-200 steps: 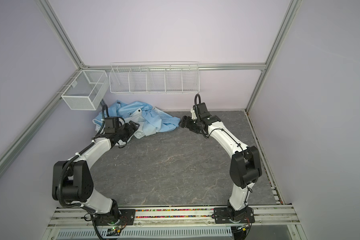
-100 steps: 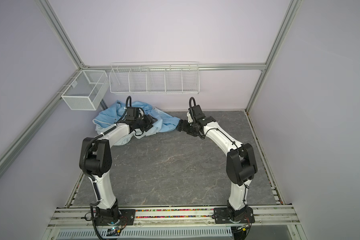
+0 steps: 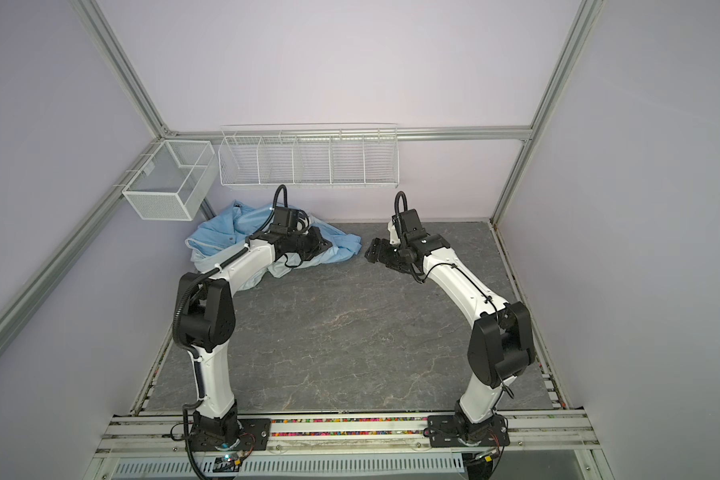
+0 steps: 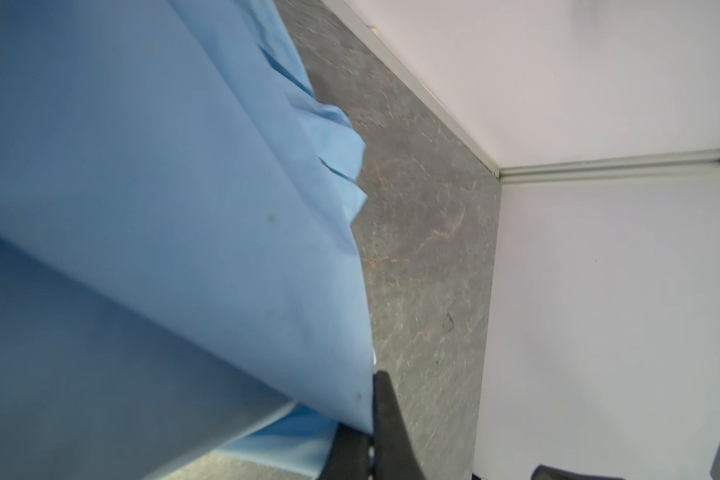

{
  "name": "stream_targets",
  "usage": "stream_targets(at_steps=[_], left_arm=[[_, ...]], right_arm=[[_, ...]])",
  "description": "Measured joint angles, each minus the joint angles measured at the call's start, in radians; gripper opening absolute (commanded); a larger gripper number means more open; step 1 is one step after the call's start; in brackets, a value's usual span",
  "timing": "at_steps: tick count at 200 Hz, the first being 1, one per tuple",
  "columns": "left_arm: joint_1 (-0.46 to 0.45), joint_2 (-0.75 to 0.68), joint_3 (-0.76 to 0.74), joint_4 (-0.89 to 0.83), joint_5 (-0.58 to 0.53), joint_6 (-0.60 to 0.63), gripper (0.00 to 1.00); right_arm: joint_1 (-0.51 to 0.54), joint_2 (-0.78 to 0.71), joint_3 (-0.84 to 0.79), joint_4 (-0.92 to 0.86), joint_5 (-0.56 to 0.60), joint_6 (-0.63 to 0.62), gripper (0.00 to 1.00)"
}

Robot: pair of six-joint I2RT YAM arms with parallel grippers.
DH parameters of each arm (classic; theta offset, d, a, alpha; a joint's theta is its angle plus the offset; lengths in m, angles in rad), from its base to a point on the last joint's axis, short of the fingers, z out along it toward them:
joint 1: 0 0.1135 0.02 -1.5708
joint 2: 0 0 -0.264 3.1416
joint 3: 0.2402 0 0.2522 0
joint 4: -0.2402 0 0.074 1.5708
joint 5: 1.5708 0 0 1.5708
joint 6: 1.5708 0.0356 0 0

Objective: Zip up the jacket

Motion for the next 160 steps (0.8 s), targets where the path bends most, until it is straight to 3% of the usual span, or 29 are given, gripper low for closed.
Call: stream_targets(at_steps=[47,85,110,116,133,160], left_arm=[[-0.156,0.024,0.368,-0.211,-0.019,0.144,0.00],[-0.277,0.163,0.691,-0.315,-0.022,0.198,0.00],[-0.332,0.264,0.793,-0.328,-0.021,0.207,0.42],[-0.343,0.288,0.806,-0.332,-0.026,0.203,0.48],[-0.353,0.317,0.808,-0.356,-0.052,0.198,0.55],[-0.343,0.285,0.737,-0.380,-0.150,0.224,0.52]], right_arm=[[-0.058,-0.075,-0.059,-0.008,-0.014,-0.005,0.85],[-0.134,-0.217,-0.151,-0.027,-0.013,-0.010,0.87],[-0.153,-0.317,-0.219,-0.038,-0.006,-0.011,0.89],[-0.154,-0.343,-0.238,-0.042,-0.004,-0.011,0.89],[-0.154,-0.402,-0.288,-0.050,0.005,-0.011,0.90],[-0.154,-0.478,-0.343,-0.081,0.021,-0.011,0.91]])
